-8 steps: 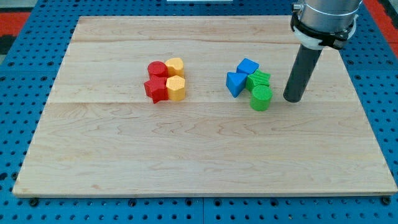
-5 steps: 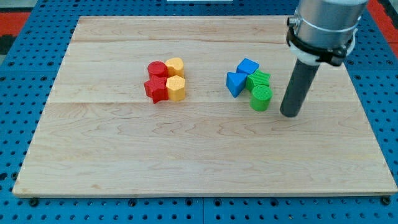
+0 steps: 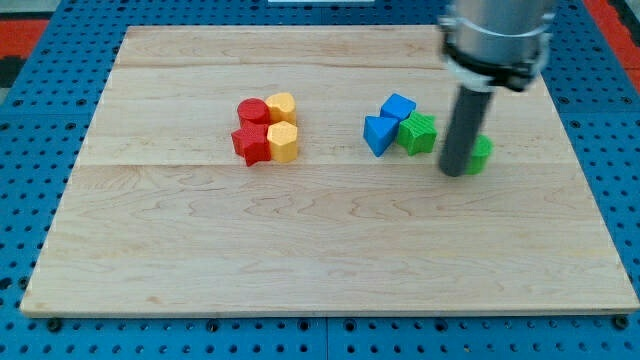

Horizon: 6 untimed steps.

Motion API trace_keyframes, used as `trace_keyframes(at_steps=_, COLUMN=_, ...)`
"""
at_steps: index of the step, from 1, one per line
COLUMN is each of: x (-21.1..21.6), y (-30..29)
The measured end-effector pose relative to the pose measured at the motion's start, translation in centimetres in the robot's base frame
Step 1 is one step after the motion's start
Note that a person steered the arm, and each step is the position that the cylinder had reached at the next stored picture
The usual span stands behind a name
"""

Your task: Slide the green circle closer to the green star and blue cube

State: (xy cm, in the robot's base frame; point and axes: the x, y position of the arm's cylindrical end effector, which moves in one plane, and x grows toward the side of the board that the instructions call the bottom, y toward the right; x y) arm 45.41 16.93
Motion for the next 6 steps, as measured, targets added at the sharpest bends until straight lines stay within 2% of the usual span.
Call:
trace_keyframes(at_steps=2, x=2.0, y=4.7)
trace_keyframes(at_steps=3, x=1.5, y=5.5)
trace_keyframes(at_steps=5, x=-9.9, y=5.3)
trace_keyframes(at_steps=6, x=-13.4, y=4.3)
